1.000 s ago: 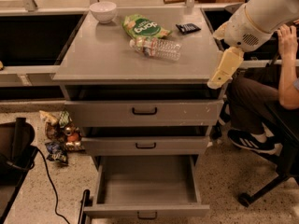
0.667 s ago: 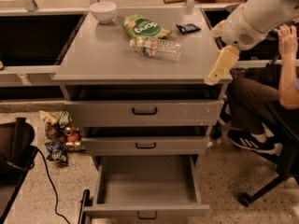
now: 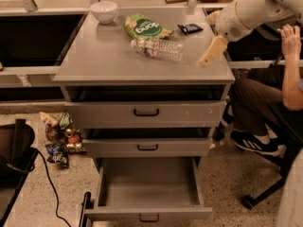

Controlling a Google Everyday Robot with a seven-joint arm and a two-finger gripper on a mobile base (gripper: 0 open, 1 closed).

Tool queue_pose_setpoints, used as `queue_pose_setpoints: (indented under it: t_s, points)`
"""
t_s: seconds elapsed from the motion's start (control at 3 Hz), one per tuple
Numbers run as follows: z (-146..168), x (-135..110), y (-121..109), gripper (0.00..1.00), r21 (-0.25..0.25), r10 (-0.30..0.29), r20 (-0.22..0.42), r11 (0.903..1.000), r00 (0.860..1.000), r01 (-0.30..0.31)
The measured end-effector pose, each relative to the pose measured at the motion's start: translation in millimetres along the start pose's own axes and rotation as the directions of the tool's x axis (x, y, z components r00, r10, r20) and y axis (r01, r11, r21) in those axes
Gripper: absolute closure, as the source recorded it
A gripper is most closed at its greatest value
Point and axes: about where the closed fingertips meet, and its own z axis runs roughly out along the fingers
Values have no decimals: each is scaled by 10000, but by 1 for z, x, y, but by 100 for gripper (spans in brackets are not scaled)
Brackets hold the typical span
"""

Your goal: Place water bottle into bottom drawer

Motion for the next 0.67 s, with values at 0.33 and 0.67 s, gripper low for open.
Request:
queue_pose_setpoints:
  t_s: [0.33,0.67]
  points:
    - [24,-14,-34,0,655,126,1043,9977,9945,-195]
    - [55,-29,-48,0,831,87,1445,9963,9895,-209]
